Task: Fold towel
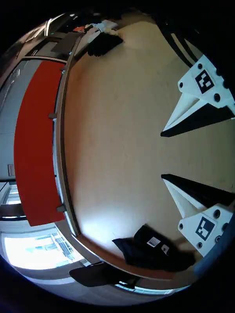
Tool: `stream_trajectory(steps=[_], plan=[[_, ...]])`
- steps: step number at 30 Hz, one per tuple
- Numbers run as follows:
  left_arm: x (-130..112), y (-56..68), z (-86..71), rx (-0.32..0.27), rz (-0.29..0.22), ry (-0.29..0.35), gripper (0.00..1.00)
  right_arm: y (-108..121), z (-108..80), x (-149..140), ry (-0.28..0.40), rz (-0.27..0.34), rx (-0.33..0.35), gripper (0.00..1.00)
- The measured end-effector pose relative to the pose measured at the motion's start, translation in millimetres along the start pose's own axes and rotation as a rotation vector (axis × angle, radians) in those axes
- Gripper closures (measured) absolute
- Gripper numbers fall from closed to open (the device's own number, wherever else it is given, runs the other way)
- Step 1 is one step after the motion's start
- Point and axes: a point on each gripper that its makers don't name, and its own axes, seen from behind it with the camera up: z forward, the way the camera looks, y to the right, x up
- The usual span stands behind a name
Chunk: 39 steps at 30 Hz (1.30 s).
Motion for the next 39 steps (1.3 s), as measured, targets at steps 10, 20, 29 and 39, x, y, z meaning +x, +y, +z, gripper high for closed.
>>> stream_trajectory(steps=[10,20,29,39], plan=[[1.7,0.3,0.1,-0.003,0.005,0.002,0.31,-6.3,1.1,-5.8,0.000,0.005,0.013,0.95],[1.8,-0.4,-1.1,-0.002,0.004,0.003,0.31,-3.3,1.9,-8.1,-0.007,0.010,0.007,0.95],[-0.1,-0.8,-2.1,0.000,0.003,0.001,0.31,-0.5,2.0,-11.3,-0.017,0.011,-0.001,0.95],[1.7,0.3,-1.5,-0.001,0.004,0.003,0.31,-1.0,2.2,-12.3,-0.016,0.011,-0.001,0.84]])
